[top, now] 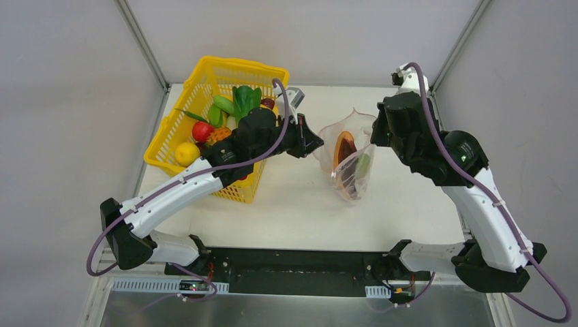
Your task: Place the food in the zip-top bag and seal the zipper
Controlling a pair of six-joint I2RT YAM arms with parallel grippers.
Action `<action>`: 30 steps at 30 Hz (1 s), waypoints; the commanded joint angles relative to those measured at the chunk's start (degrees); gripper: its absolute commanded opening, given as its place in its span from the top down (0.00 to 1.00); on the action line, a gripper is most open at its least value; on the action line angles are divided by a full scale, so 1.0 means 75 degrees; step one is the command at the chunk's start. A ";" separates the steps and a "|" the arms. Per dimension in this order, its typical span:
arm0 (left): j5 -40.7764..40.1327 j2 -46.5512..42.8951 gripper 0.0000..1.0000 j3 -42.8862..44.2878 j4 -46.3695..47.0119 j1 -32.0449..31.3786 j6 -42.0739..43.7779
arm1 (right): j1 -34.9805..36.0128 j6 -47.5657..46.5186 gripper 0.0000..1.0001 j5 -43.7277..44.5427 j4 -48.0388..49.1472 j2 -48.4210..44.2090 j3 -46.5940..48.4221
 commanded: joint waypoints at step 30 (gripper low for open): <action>-0.2990 -0.3388 0.24 -0.1900 -0.1733 0.0111 0.0892 | -0.0023 0.1347 1.00 -0.3647 0.3127 -0.0562 -0.2978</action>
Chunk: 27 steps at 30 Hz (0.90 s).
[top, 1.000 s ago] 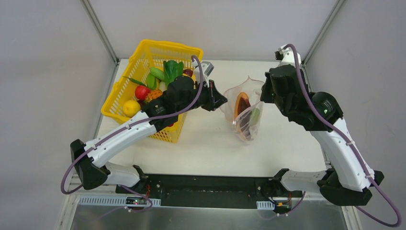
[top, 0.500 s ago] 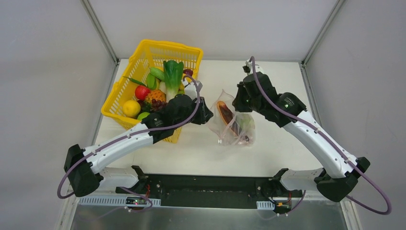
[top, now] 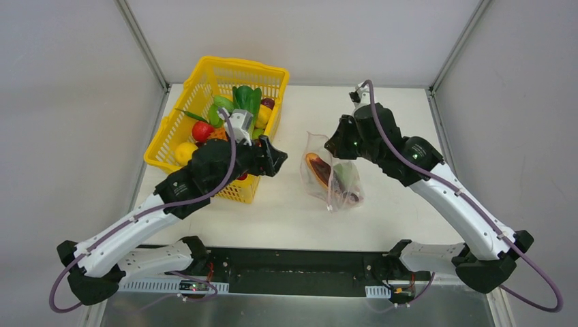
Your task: Place the food in the zip-top bag and seal the zipper
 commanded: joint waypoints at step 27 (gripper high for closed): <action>0.0321 -0.0124 0.01 0.0721 -0.2963 0.4351 0.1169 | -0.0023 0.0525 1.00 -0.0678 0.0821 -0.0550 -0.0854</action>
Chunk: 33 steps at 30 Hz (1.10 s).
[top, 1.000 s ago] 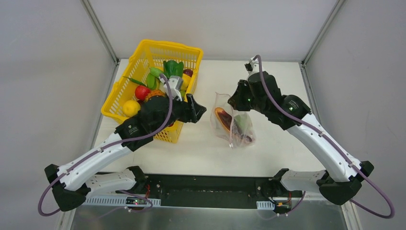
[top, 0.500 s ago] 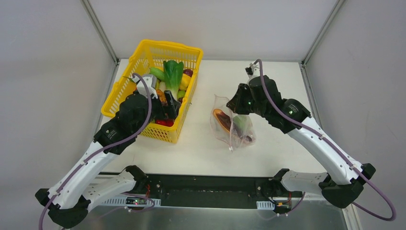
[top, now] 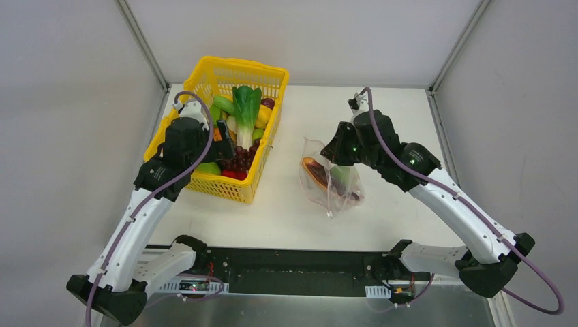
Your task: Place the food in the zip-top bag and seal the zipper
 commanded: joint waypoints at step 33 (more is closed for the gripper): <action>0.1221 0.3104 0.02 0.1391 -0.3531 0.2077 0.3532 | -0.0017 0.0125 0.99 -0.0280 0.0468 -0.0375 -0.0365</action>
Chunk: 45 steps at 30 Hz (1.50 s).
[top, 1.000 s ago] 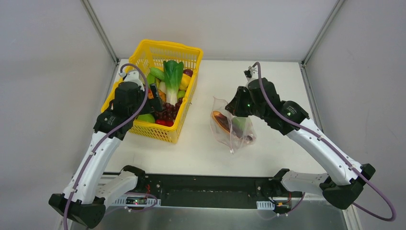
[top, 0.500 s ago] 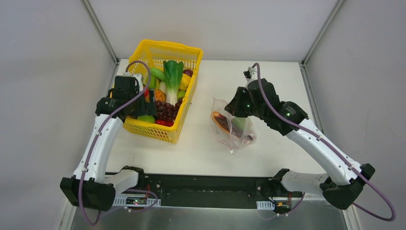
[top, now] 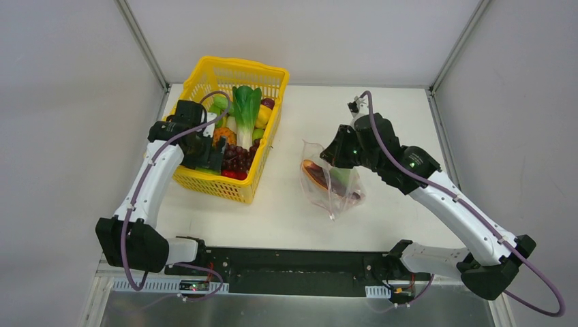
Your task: Place the food in the zip-top bag and seal the zipper
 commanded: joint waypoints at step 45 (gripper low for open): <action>0.0971 -0.3332 0.80 -0.0843 0.2634 0.0084 -0.2347 | -0.0016 0.0232 0.98 0.0040 0.0404 -0.0471 -0.0238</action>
